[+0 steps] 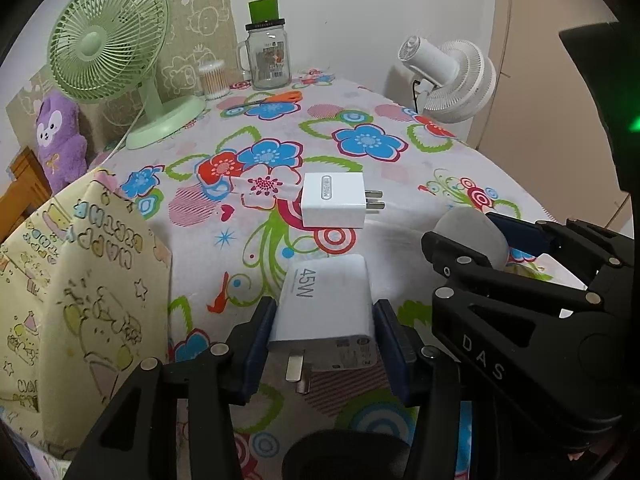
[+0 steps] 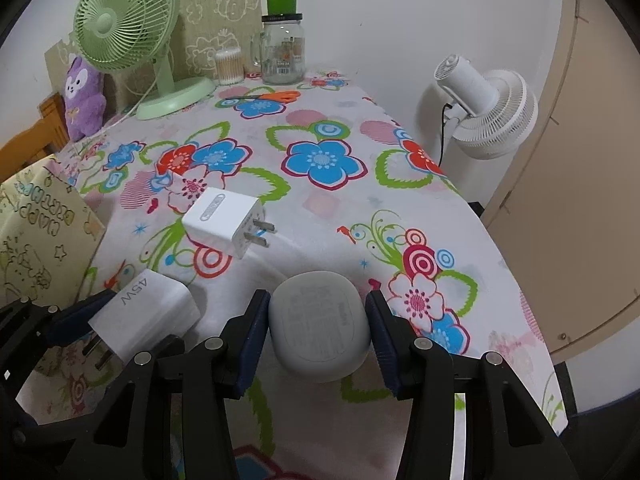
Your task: Organize rigid objects
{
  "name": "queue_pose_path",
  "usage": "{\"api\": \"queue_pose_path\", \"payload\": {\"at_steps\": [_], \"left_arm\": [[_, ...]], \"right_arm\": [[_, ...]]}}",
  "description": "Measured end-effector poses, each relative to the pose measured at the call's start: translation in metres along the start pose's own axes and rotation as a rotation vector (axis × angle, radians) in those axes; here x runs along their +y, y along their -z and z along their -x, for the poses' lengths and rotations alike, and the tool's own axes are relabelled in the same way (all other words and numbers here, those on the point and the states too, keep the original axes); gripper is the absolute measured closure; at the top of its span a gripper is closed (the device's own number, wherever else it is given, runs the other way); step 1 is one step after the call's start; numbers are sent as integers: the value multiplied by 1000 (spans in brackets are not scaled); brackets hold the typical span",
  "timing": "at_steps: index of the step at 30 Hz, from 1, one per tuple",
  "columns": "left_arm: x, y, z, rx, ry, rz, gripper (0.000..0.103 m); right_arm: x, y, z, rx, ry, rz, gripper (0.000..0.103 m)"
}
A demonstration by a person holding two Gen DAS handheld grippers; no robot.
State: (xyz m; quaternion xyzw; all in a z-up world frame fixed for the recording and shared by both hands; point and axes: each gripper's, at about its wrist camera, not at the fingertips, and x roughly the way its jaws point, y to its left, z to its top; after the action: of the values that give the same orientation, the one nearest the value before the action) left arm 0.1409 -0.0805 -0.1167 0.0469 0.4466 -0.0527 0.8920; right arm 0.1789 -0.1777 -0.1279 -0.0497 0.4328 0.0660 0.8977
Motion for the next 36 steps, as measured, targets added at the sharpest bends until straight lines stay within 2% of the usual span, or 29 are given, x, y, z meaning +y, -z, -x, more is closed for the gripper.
{"api": "queue_pose_path", "payload": {"at_steps": [36], "left_arm": [[1, 30, 83, -105, -35, 1, 52]], "right_arm": [[22, 28, 93, -107, -19, 5, 51]]}}
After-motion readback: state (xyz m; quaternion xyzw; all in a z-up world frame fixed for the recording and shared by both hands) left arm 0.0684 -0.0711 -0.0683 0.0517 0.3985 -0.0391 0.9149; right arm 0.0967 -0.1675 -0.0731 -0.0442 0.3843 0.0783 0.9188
